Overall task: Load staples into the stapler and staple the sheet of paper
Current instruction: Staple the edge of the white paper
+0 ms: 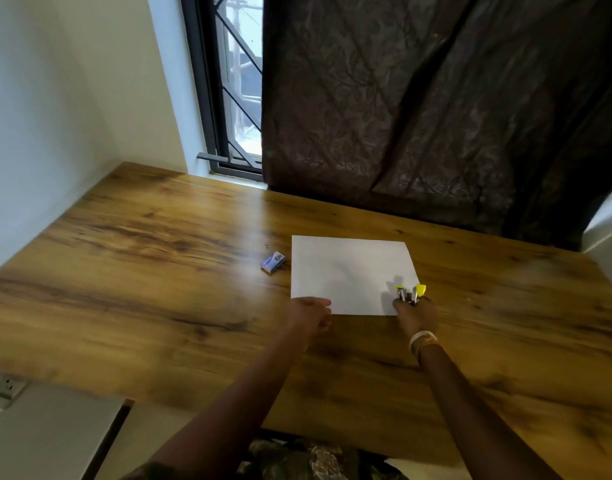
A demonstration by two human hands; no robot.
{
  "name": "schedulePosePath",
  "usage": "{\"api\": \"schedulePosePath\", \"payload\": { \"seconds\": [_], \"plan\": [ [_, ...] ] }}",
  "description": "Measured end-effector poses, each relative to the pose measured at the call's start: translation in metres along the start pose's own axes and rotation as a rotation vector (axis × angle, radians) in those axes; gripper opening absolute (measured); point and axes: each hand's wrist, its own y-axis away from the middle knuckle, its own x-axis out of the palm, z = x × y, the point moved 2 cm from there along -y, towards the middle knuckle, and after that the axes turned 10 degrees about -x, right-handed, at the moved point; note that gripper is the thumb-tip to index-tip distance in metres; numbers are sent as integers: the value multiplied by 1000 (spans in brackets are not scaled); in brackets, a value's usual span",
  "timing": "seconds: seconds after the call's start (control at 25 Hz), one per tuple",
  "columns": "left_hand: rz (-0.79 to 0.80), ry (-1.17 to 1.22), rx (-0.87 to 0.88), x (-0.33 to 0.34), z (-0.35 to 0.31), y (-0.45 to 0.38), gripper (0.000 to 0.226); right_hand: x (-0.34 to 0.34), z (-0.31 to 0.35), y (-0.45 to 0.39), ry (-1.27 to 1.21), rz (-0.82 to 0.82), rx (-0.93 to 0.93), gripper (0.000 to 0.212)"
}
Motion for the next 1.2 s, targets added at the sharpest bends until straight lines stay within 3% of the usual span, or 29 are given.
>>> {"api": "schedulePosePath", "payload": {
  "seconds": [0.12,0.2,0.4,0.56,0.68,0.76,0.92,0.96,1.08,1.2],
  "plan": [
    [-163,-508,487,34,7,6,26,-28,-12,-19,129,17,-39,3],
    [-182,-775,657,52,15,4,34,-38,-21,-28,254,56,-58,9],
    [-194,-1268,644,60,44,-11,55,-49,-26,-38,232,131,-9,6],
    [-212,-1329,649,59,45,-10,55,-41,-30,-35,-267,145,214,22],
    [-203,-1353,619,63,47,-5,56,-30,-32,-31,-399,170,289,24],
    [-214,-1264,607,66,52,1,51,-27,-31,-27,-409,196,296,25],
    [-461,-742,594,77,60,22,25,-23,-33,-9,-560,169,352,24],
    [-424,-590,471,82,62,20,24,-22,-33,-2,-601,174,382,24],
    [-11,53,-88,103,62,16,35,-22,-35,21,-643,220,450,20],
    [30,275,-154,105,53,12,39,-25,-38,35,-602,326,458,16]
  ]
}}
